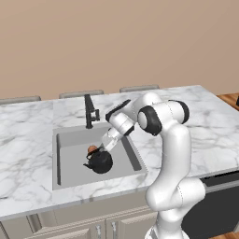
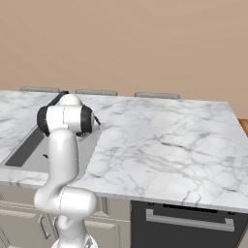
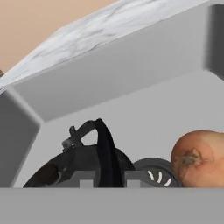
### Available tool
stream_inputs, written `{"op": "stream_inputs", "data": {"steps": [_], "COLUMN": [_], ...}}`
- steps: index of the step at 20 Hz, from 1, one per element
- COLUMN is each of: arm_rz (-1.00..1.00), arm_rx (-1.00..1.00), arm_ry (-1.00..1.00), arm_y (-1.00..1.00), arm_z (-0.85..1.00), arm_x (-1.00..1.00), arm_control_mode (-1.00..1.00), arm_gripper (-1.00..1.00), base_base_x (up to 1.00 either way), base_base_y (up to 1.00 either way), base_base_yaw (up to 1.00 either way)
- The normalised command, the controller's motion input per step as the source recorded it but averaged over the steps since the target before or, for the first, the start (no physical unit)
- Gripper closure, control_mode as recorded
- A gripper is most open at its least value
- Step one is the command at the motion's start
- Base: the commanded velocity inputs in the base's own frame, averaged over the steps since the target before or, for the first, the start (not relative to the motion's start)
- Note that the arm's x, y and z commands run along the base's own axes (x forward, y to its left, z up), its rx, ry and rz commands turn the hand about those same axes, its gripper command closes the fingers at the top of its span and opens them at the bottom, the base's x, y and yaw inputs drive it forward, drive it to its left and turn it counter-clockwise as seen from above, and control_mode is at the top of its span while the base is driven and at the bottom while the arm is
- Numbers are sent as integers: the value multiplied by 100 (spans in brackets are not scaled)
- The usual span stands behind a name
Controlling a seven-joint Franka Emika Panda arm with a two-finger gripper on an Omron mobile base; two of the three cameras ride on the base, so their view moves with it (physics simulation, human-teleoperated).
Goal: Open the cabinet, pick the kettle from the cabinet, and place it in the sink.
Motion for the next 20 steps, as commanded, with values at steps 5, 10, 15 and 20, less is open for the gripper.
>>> {"op": "stream_inputs", "data": {"steps": [5, 10, 15, 20], "arm_rz": [10, 7, 2, 0], "arm_rx": [0, 0, 0, 0], "arm_ry": [-14, -11, -2, 0], "arm_y": [1, -3, -9, -16], "arm_z": [-16, -15, -12, -3], "arm_x": [-23, -22, -16, -7], "arm_control_mode": [-100, -100, -100, -100], "arm_gripper": [-100, -100, -100, -100], "base_base_x": [0, 0, 0, 0], "base_base_y": [0, 0, 0, 0], "base_base_yaw": [0, 0, 0, 0]}}
